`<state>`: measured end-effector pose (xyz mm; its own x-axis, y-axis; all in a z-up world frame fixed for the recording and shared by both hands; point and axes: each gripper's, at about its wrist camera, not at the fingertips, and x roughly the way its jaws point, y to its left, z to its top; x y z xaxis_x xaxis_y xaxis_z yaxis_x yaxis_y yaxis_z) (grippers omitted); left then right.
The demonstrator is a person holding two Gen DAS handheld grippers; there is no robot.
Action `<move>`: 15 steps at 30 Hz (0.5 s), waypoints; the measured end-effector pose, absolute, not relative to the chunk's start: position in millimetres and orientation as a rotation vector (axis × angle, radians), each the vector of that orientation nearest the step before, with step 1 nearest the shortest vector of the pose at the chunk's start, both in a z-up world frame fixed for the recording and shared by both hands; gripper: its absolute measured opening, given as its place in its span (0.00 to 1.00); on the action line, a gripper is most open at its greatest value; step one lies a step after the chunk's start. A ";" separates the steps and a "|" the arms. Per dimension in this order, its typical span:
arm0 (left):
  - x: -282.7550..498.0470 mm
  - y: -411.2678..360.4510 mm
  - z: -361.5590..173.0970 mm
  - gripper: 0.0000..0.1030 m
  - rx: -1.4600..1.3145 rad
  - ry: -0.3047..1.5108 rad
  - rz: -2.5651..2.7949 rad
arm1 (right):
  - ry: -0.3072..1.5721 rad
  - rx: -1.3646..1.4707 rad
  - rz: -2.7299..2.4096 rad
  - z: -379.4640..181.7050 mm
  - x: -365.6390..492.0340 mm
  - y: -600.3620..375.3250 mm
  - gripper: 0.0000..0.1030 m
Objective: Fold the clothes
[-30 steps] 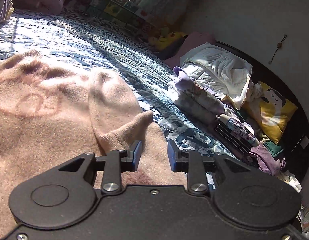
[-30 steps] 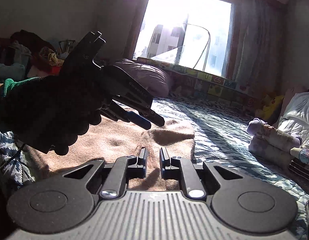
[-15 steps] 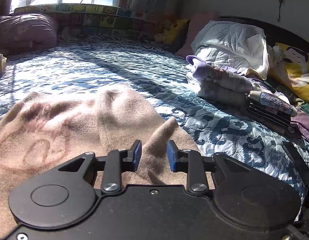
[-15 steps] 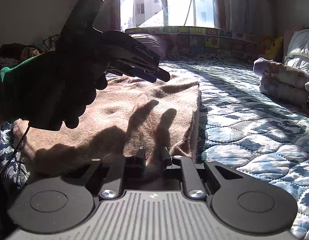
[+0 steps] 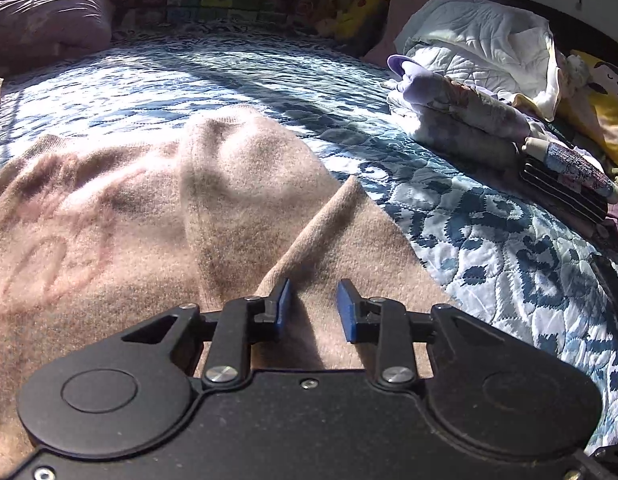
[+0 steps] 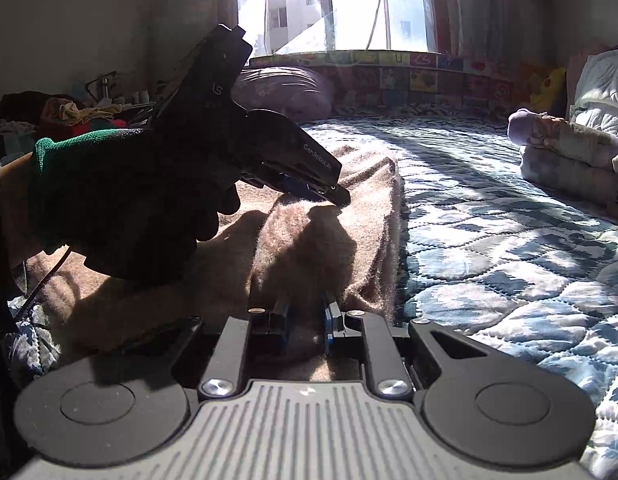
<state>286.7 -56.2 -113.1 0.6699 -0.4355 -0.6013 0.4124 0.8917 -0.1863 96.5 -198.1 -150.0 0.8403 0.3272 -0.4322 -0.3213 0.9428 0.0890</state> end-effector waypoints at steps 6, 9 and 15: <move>241.9 -20.2 -84.3 0.59 -0.205 0.585 -0.429 | 0.442 0.040 0.341 -141.8 90.7 -201.8 0.19; 220.9 14.6 -73.6 0.59 -0.264 0.571 -0.339 | 0.395 0.040 0.340 -130.6 78.7 -201.5 0.28; 157.6 108.3 -61.2 0.60 -0.396 0.493 -0.064 | 0.386 0.080 0.323 -118.8 67.1 -207.1 0.28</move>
